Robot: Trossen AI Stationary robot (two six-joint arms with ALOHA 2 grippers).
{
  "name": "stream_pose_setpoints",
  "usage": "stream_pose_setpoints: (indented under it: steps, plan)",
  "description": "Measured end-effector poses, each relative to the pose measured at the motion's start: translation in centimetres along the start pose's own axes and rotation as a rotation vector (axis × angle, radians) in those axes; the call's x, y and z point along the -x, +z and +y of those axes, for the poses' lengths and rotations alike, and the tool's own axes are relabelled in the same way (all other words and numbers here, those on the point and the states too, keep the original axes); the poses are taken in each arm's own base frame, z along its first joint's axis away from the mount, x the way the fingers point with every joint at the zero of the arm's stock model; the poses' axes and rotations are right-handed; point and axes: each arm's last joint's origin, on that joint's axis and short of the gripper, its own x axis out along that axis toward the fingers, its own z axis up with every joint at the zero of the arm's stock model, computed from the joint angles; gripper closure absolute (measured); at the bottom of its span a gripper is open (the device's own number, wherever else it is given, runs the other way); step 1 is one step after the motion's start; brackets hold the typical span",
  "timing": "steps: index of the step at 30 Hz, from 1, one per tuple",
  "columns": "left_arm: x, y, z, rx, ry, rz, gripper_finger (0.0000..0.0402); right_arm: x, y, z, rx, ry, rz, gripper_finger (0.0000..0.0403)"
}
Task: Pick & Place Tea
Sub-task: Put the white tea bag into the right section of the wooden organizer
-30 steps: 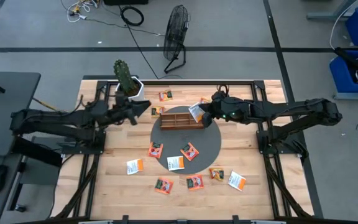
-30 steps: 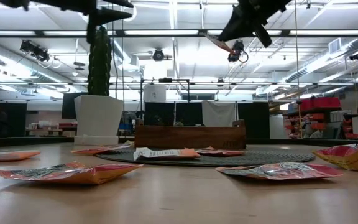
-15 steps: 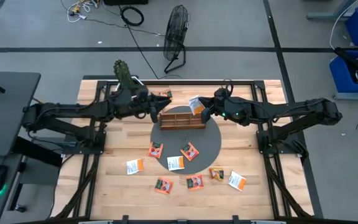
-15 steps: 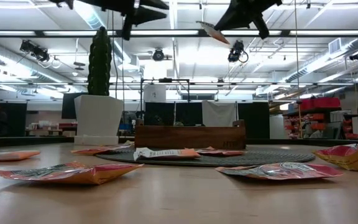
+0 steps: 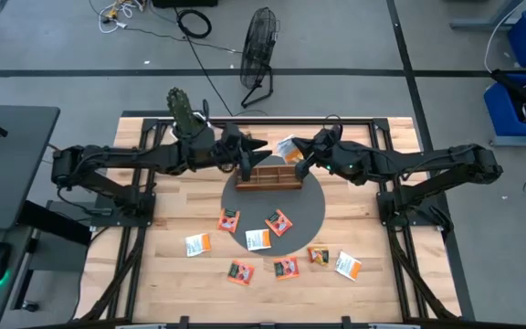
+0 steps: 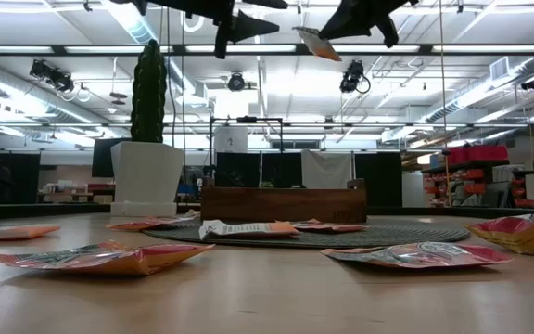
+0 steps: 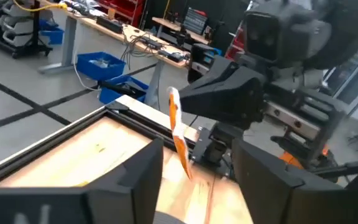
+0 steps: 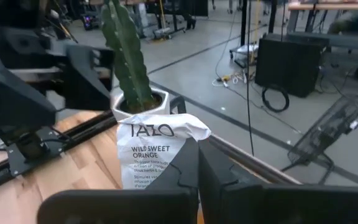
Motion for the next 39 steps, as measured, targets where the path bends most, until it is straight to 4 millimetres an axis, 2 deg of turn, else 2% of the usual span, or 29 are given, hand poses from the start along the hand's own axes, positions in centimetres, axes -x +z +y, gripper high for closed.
stream_pose_setpoints:
  steps: [7,16,27,31,35,39]
  plan:
    - [-1.4,-0.1,0.6,0.062,0.011,0.017,0.0175,0.0,0.3,0.1,0.019,0.011,-0.023,0.0403]
    - [-1.5,0.1,1.0,0.057,0.001,0.02,0.0202,0.0,0.7,0.2,-0.012,0.024,-0.062,0.0403]
    - [-1.5,0.9,1.7,0.062,-0.035,-0.011,0.0263,-0.2,1.0,0.6,-0.058,0.066,-0.092,0.0403]
    - [-1.5,1.0,2.0,0.062,-0.085,0.011,0.0311,-0.4,1.0,0.8,-0.076,0.078,-0.105,0.0403]
    - [-1.5,1.0,1.9,0.062,-0.098,0.017,0.038,-0.4,0.9,0.9,-0.071,0.113,-0.092,0.0403]
    - [-1.5,0.6,2.0,0.047,-0.117,0.062,0.0396,-0.3,0.7,0.8,-0.02,0.138,-0.055,0.0395]
